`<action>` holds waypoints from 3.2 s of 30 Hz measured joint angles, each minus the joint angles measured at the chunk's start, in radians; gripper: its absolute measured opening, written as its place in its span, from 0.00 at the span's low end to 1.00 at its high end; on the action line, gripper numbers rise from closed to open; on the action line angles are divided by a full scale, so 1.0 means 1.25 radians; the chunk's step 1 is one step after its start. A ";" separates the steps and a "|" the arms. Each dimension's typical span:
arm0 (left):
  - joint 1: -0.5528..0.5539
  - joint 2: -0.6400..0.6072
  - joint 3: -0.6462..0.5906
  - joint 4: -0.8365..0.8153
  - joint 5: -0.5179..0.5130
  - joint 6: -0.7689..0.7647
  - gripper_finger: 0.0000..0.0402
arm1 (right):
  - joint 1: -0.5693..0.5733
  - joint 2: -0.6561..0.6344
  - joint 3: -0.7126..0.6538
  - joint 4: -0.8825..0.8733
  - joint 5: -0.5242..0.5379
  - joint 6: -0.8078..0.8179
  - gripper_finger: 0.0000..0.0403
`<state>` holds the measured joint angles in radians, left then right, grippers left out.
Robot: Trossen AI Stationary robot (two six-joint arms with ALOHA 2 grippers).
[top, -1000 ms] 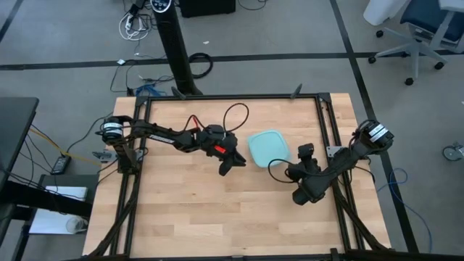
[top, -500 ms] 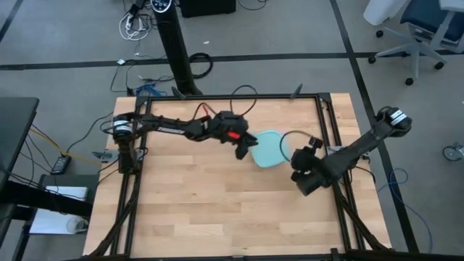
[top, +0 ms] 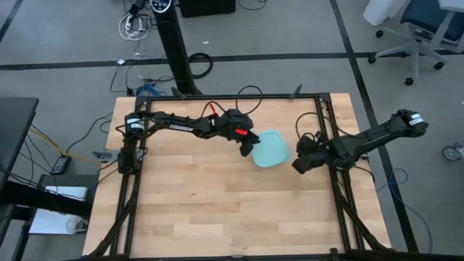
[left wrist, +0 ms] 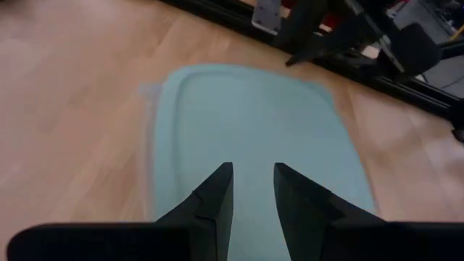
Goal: Roll bandage
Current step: Close the transparent tupperware
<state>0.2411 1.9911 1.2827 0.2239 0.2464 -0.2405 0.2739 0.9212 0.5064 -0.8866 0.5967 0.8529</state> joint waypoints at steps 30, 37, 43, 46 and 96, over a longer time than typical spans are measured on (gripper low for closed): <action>-0.017 -0.025 0.001 -0.235 0.067 0.019 0.26 | -0.074 0.199 -0.042 0.578 -0.273 -0.298 0.28; -0.020 -0.086 -0.001 -0.264 0.064 0.040 0.26 | -0.055 0.235 0.021 0.538 -0.257 -0.301 0.28; -0.035 -0.087 -0.002 -0.266 0.047 0.046 0.26 | -0.045 0.265 0.048 0.564 -0.248 -0.302 0.27; -0.043 -0.090 -0.002 -0.262 0.045 0.054 0.26 | -0.028 0.279 0.066 0.575 -0.248 -0.304 0.26; -0.292 -0.274 -0.545 0.376 -0.581 -0.090 0.26 | -0.118 0.271 -0.038 0.562 -0.208 -0.435 0.26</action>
<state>-0.1244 1.6484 0.6015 0.6945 -0.4804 -0.3526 0.1268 1.2602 0.4595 -0.1839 0.3368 0.3097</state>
